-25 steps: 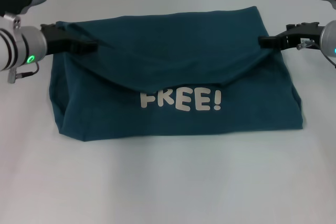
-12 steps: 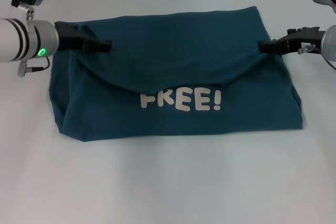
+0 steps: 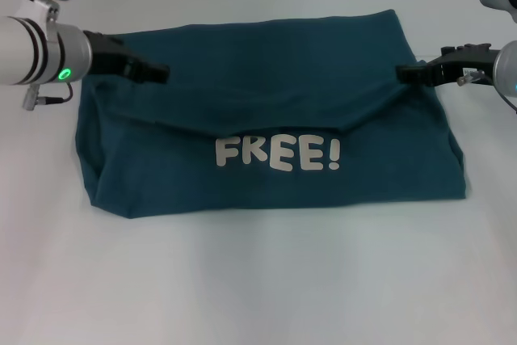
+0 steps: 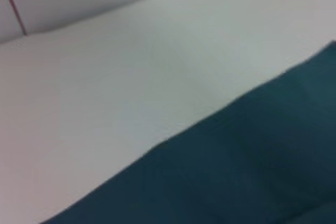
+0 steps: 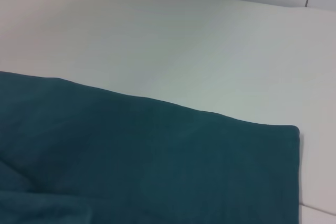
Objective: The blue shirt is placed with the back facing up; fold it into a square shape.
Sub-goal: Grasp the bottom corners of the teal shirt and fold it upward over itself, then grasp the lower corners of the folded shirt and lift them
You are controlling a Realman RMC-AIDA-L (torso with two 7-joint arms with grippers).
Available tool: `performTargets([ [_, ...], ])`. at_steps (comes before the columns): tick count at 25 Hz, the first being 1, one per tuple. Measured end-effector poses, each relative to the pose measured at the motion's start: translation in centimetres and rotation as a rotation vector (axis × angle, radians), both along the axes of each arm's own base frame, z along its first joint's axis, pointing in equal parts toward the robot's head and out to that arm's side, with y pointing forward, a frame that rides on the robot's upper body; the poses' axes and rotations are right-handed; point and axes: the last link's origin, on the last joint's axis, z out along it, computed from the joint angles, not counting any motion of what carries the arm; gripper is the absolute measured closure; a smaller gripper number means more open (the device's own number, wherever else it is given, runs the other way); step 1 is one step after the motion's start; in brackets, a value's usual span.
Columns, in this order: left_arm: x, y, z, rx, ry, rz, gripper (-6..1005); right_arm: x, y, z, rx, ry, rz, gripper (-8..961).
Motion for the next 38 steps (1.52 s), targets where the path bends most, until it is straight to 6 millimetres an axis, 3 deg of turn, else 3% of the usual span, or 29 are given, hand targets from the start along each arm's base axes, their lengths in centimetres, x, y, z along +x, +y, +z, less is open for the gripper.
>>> performTargets([
  [8,-0.8,0.3,2.3,0.101,-0.113,0.044,72,-0.4,0.1,0.1,0.000,-0.007,0.015,26],
  [11,-2.1,-0.1,3.8,0.111,-0.162,0.104,72,-0.9,-0.1,0.4,-0.021,-0.007,0.035,29],
  [16,-4.7,-3.0,6.2,0.020,-0.316,0.315,75,-2.0,-1.0,2.0,-0.062,-0.003,0.074,29],
  [20,-5.4,-5.9,7.5,-0.015,-0.391,0.460,86,-2.7,-1.9,3.4,-0.077,-0.009,0.086,30],
  [26,-6.2,-8.5,7.0,-0.099,-0.381,0.635,93,-3.4,-2.6,4.2,-0.096,-0.061,0.086,30],
  [38,-7.2,-8.5,5.4,-0.122,-0.358,0.742,101,-4.5,-2.3,3.2,-0.126,-0.106,0.094,31],
])
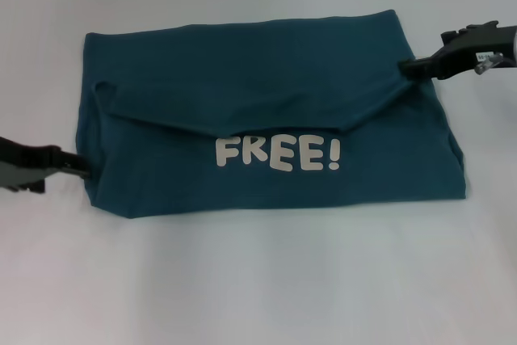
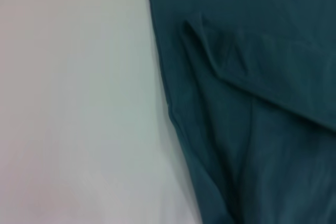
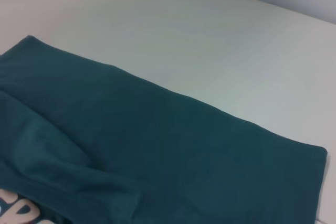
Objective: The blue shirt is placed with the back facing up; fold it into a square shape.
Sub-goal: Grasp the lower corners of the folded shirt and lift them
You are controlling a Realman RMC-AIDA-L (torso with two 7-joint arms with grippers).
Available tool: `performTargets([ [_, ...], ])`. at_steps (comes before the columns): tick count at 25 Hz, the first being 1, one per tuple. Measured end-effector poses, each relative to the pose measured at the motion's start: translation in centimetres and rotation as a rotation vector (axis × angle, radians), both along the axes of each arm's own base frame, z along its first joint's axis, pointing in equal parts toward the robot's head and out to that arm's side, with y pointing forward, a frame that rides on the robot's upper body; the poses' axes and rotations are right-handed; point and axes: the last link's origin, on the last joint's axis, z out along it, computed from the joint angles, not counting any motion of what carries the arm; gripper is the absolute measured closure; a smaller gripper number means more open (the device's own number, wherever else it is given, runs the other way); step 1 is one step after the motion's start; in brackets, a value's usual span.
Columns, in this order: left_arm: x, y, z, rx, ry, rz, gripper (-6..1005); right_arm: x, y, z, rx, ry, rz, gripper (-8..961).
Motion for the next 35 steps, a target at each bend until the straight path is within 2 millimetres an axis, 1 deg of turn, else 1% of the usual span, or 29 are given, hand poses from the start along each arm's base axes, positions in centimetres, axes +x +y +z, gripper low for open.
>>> performTargets([
  [9,0.4,-0.2,-2.4,-0.099,-0.049,0.030,122,-0.4,0.2,-0.4,-0.006,-0.039,-0.008,32],
  [15,0.4,-0.2,-3.6,-0.119,-0.071,0.045,136,-0.7,0.1,-0.9,-0.022,-0.048,0.001,32],
  [25,0.5,0.6,-4.2,-0.082,-0.069,0.034,158,-0.4,-0.1,-1.2,-0.033,-0.055,-0.002,33],
  [35,1.0,0.7,-5.1,-0.097,-0.095,-0.014,181,0.0,-0.4,-1.1,-0.034,-0.051,-0.017,34],
])
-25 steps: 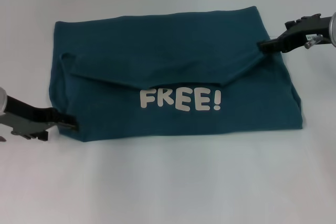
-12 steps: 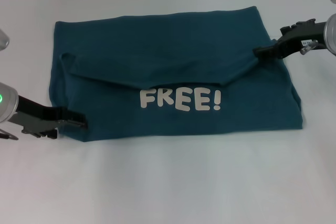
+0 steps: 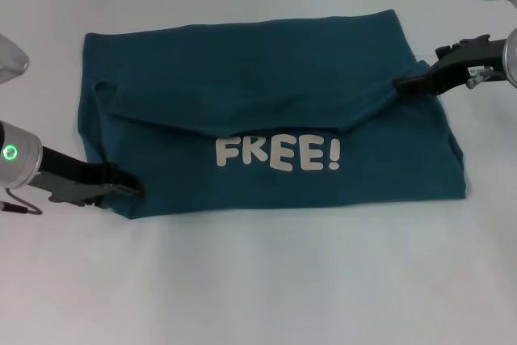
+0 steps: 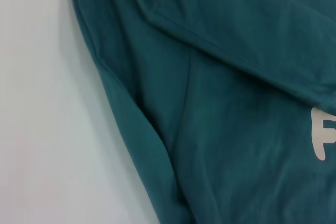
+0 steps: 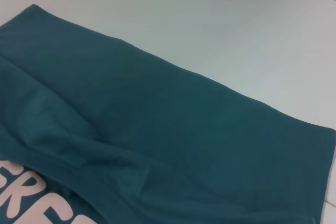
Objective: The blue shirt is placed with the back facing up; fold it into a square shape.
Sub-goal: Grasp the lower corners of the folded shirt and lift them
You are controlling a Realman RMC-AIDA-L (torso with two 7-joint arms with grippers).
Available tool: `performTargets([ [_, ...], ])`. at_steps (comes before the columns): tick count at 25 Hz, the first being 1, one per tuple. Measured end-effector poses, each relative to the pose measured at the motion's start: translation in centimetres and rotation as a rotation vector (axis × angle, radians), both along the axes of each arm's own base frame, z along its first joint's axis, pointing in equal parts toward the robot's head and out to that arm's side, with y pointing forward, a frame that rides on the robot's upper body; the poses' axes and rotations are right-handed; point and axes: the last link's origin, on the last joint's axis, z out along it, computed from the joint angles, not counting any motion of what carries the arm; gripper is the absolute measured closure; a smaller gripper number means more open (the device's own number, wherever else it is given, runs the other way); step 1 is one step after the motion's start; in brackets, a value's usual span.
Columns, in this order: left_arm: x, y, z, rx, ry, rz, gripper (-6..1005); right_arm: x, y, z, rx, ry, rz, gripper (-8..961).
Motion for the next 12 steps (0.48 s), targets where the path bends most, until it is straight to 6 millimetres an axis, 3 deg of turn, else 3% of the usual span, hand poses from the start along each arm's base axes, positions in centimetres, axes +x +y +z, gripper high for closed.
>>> performTargets([
  [2,0.09,0.03,-0.07,-0.008,0.011,-0.012,186,-0.04,-0.02,-0.09,-0.002,-0.001,0.001,34],
  [7,0.37,0.07,-0.49,-0.032,0.042,-0.029,407,-0.03,-0.02,-0.17,0.000,-0.002,0.004,34],
  [10,0.58,0.29,-0.54,-0.029,0.048,-0.038,617,-0.01,-0.01,-0.27,0.000,-0.002,0.004,35],
  [12,0.51,0.41,-0.56,-0.021,0.055,-0.031,693,0.01,-0.03,-0.29,0.000,-0.003,0.004,35],
])
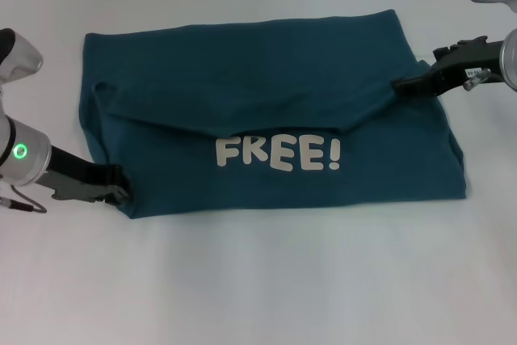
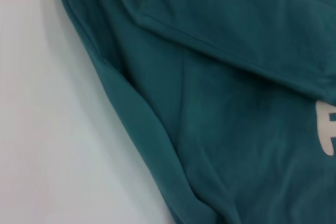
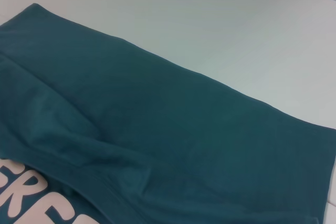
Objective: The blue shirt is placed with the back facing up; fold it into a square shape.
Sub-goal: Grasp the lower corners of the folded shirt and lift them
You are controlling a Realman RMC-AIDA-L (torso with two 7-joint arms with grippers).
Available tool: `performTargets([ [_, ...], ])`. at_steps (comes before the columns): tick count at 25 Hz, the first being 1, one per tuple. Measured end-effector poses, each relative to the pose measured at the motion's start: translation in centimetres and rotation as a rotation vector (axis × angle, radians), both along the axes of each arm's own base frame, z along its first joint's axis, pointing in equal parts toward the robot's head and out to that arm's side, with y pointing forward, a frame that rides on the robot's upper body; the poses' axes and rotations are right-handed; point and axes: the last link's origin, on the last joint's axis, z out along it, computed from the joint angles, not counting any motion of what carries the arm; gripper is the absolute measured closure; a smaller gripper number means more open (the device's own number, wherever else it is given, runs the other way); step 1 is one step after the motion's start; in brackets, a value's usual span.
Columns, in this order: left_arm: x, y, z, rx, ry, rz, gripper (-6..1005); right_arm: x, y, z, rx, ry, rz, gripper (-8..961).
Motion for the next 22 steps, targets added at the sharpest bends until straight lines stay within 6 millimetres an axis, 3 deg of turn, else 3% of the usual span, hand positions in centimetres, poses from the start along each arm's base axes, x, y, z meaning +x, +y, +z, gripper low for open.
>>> performTargets([
  [4,-0.3,0.2,0.1,0.025,0.017,0.012,845,0.2,-0.1,0.0,-0.001,0.002,-0.004,35],
  [14,-0.3,0.5,0.5,0.015,0.051,-0.033,955,1.5,-2.1,1.3,-0.046,0.017,-0.152,37],
  [22,-0.2,0.5,0.5,-0.002,0.078,-0.052,953,4.0,-4.8,1.6,-0.105,-0.061,-0.392,38],
])
